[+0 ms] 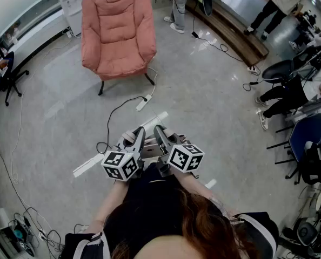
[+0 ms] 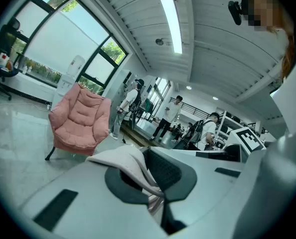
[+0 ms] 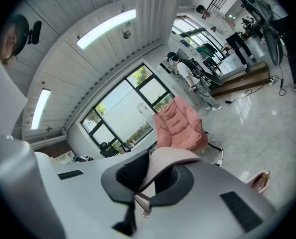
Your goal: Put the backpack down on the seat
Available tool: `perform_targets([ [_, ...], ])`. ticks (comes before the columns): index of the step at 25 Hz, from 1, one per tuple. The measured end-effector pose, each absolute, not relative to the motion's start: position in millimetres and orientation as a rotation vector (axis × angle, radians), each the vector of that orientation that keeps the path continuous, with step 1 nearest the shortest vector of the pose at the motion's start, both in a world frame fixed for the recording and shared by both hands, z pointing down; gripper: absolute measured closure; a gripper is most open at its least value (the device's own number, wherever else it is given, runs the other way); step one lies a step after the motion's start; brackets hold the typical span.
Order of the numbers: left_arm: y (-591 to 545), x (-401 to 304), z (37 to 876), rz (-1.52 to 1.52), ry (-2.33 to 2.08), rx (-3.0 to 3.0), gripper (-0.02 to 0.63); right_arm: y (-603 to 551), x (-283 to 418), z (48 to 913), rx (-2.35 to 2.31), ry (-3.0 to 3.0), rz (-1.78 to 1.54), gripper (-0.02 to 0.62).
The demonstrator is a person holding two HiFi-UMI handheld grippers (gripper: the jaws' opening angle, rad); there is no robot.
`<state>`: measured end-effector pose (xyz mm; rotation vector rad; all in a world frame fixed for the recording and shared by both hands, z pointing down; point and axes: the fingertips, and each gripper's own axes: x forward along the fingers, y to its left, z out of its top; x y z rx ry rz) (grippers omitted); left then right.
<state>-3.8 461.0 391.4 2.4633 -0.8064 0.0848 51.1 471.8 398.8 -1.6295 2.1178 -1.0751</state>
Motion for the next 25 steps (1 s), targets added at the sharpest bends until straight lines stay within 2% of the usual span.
perform_targets([
  [25,456,66,404,0.102,-0.787,2.515,0.588,466,119,407,-1.561,2.111,-1.053,0.561],
])
